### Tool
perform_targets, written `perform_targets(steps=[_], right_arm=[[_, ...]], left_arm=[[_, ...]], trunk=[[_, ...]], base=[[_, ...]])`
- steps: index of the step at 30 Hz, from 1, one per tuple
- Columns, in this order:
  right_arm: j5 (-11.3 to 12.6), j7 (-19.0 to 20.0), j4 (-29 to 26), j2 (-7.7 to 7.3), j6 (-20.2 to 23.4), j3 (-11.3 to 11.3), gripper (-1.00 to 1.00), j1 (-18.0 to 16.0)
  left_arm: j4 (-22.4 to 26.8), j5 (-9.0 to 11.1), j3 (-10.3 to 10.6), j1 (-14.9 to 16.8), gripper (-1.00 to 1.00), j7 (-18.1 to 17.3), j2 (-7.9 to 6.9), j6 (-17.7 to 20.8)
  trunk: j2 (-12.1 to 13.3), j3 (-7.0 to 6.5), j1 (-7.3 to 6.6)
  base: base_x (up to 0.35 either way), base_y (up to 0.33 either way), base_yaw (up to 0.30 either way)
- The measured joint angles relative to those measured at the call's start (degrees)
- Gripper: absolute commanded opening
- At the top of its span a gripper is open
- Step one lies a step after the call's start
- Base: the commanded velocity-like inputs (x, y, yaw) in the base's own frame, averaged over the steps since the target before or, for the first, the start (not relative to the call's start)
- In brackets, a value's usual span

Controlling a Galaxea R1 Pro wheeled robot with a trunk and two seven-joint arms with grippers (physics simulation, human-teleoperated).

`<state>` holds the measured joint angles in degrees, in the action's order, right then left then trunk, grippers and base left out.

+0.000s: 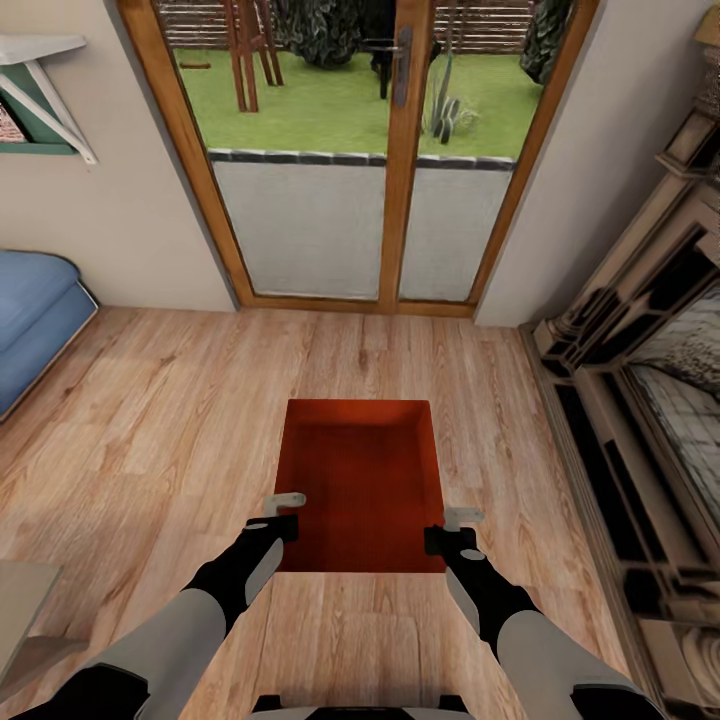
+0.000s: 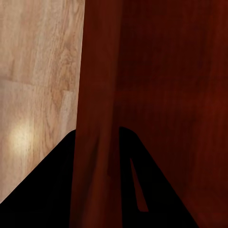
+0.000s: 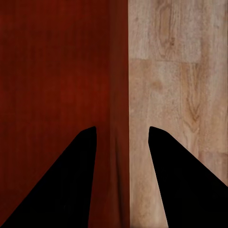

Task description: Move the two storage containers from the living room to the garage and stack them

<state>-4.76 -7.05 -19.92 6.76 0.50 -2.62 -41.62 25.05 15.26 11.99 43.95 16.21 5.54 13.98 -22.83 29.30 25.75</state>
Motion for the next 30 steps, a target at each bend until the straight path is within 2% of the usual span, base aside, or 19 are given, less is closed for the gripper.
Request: perform_targets(steps=[30], right_arm=[[-0.1,0.1,0.0,0.02,0.1,-0.1,-1.00,0.0]], left_arm=[[-0.1,0.3,0.1,0.0,-1.00,0.0,-0.06,0.0]], trunk=[[0.0,-2.77,0.00]], base=[[0.000,0.000,0.000]])
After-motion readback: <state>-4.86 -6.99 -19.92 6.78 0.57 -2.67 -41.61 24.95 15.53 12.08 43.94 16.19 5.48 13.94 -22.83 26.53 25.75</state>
